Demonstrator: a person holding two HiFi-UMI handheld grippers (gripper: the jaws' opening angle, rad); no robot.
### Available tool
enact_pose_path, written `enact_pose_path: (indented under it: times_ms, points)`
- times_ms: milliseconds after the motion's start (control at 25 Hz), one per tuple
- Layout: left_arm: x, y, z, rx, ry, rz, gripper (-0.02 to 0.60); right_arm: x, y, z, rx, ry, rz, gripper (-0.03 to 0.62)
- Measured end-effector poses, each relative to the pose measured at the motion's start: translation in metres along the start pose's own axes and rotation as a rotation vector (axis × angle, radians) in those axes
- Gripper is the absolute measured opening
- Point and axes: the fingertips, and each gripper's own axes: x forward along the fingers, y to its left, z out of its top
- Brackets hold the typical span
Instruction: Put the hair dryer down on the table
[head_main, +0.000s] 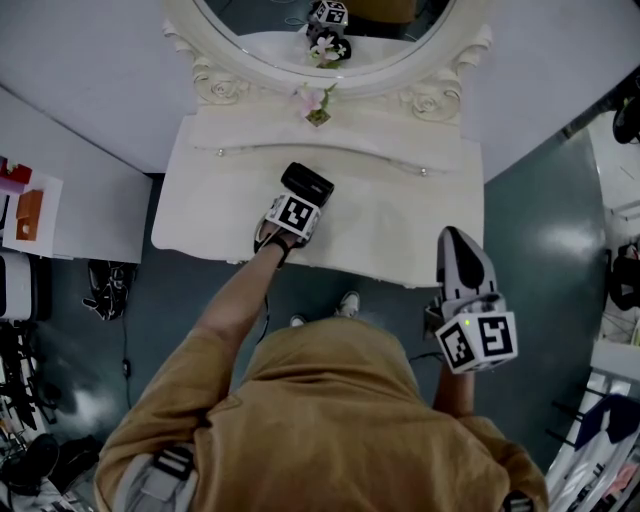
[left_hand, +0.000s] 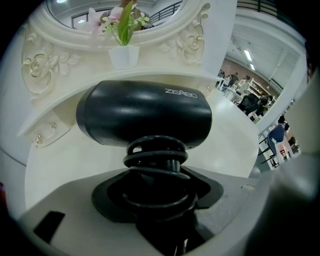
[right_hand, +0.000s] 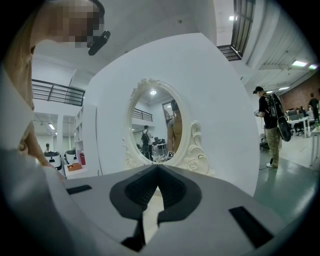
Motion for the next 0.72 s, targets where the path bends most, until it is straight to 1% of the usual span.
enact_pose_path:
  times_ms: [280,400,600,720]
  points:
    - [0.0,-0.001,0.003,0.005,0.027,0.001,0.261,-0.004,-0.004,-0.001,0.007,-0.003,-0.005,0.003]
    - [0.0,0.002,0.004,0.016,0.03,0.021,0.264,-0.006,-0.006,-0.002,0.013,-0.003,-0.008,0.003]
    - [0.001,0.002,0.006,0.026,0.033,0.034,0.268,-0.009,-0.012,-0.004,0.02,-0.006,-0.009,0.003]
    - [0.0,0.004,0.005,0.02,0.039,0.046,0.268,-0.009,-0.013,-0.006,0.027,-0.008,-0.005,0.003]
